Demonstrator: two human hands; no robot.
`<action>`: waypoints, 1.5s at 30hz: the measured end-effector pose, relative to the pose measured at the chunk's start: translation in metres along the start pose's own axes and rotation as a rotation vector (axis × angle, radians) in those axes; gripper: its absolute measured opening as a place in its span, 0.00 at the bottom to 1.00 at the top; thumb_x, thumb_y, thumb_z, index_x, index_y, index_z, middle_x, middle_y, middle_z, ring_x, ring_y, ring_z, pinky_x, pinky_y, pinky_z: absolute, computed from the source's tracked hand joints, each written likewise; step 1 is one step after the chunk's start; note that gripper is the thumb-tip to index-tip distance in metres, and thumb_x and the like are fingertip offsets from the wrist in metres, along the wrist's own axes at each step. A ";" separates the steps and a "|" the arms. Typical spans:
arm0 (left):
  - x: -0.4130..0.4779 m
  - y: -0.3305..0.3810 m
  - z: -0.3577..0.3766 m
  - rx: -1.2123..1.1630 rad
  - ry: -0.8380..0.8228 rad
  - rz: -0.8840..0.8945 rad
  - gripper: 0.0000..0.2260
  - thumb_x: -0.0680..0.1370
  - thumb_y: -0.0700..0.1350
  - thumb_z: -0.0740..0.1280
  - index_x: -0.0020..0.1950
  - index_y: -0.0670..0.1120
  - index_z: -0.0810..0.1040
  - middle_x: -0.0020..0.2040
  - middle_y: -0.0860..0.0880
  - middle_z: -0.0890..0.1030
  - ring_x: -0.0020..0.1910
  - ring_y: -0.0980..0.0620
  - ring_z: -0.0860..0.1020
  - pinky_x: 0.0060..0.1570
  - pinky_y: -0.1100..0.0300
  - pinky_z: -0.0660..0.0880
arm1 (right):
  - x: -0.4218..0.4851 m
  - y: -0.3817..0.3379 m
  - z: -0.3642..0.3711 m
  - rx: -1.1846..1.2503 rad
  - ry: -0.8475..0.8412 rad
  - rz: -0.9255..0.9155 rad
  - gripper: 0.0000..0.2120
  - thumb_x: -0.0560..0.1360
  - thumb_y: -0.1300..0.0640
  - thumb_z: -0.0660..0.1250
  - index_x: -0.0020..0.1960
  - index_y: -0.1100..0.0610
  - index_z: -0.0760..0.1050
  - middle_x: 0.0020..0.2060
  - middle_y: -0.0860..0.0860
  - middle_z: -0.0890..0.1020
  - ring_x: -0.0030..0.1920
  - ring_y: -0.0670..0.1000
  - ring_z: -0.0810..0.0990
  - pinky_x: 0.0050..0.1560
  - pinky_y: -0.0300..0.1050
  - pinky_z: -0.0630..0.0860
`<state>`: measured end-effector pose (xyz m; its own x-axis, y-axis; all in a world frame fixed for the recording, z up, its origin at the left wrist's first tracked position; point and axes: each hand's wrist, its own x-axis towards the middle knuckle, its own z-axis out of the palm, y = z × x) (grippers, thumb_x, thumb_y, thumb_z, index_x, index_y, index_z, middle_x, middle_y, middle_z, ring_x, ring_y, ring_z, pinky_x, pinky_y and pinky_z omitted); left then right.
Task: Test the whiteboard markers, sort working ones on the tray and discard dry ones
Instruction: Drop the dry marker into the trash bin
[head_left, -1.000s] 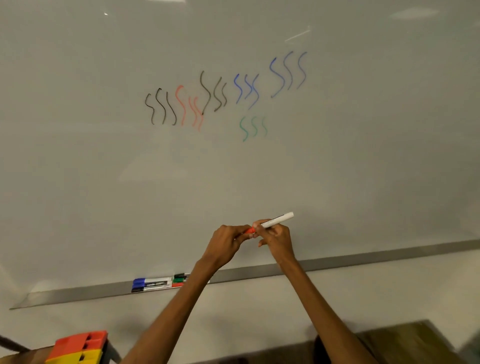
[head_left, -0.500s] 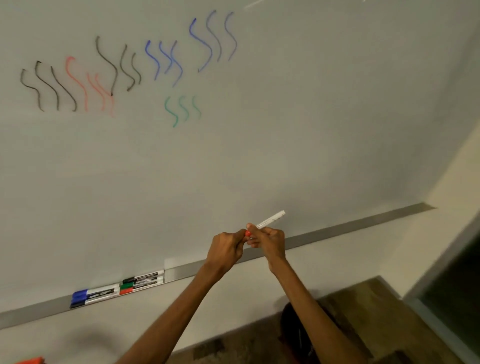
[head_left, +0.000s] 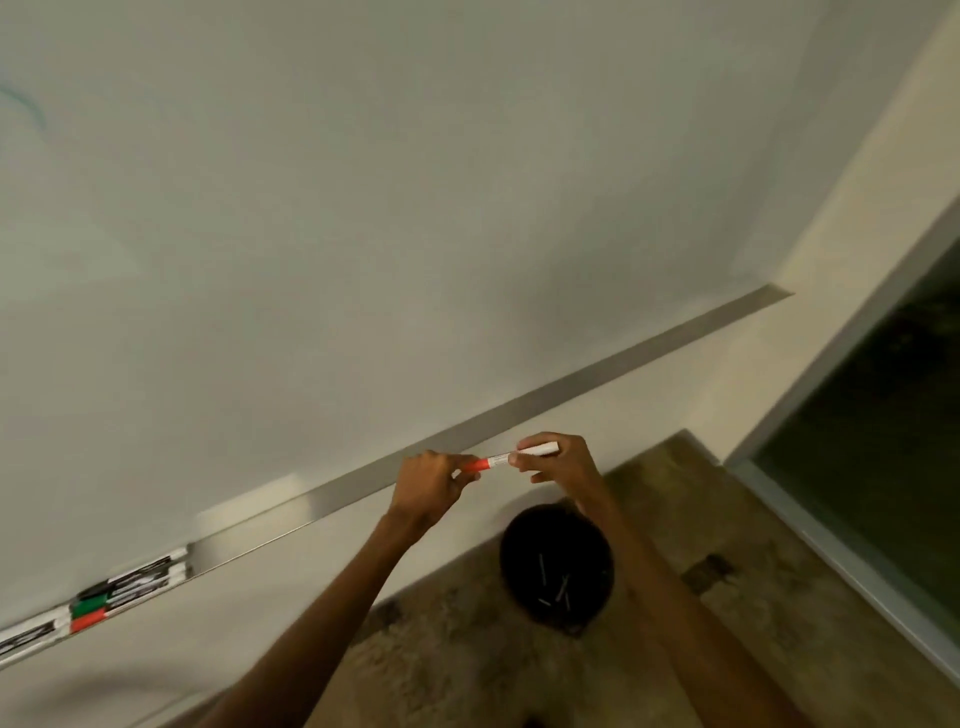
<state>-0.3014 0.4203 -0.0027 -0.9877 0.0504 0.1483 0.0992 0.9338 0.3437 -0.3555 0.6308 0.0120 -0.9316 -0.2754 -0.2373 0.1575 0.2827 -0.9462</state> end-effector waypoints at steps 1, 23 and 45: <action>0.007 0.005 0.013 0.002 -0.027 0.000 0.10 0.76 0.54 0.68 0.57 0.58 0.81 0.46 0.52 0.85 0.39 0.52 0.81 0.42 0.58 0.77 | 0.005 0.013 -0.012 -0.065 -0.003 0.004 0.11 0.69 0.54 0.77 0.49 0.57 0.83 0.43 0.50 0.85 0.44 0.51 0.84 0.42 0.41 0.82; 0.078 0.060 0.219 -0.017 -0.486 -0.092 0.12 0.80 0.47 0.60 0.61 0.52 0.77 0.54 0.50 0.82 0.53 0.47 0.80 0.51 0.55 0.74 | 0.073 0.236 -0.089 -0.525 -0.001 0.111 0.15 0.73 0.60 0.68 0.60 0.59 0.79 0.56 0.54 0.82 0.58 0.54 0.79 0.61 0.43 0.71; 0.038 0.043 0.122 -0.019 -0.128 -0.321 0.20 0.81 0.59 0.56 0.44 0.48 0.81 0.36 0.50 0.83 0.35 0.51 0.80 0.38 0.62 0.66 | 0.068 0.144 -0.009 -0.492 0.168 -0.167 0.10 0.80 0.52 0.63 0.56 0.54 0.79 0.52 0.47 0.82 0.50 0.42 0.76 0.53 0.32 0.69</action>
<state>-0.3493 0.5055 -0.0950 -0.9759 -0.1996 -0.0877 -0.2180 0.9026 0.3711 -0.3989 0.6613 -0.1382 -0.9767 -0.2141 -0.0163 -0.1313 0.6555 -0.7437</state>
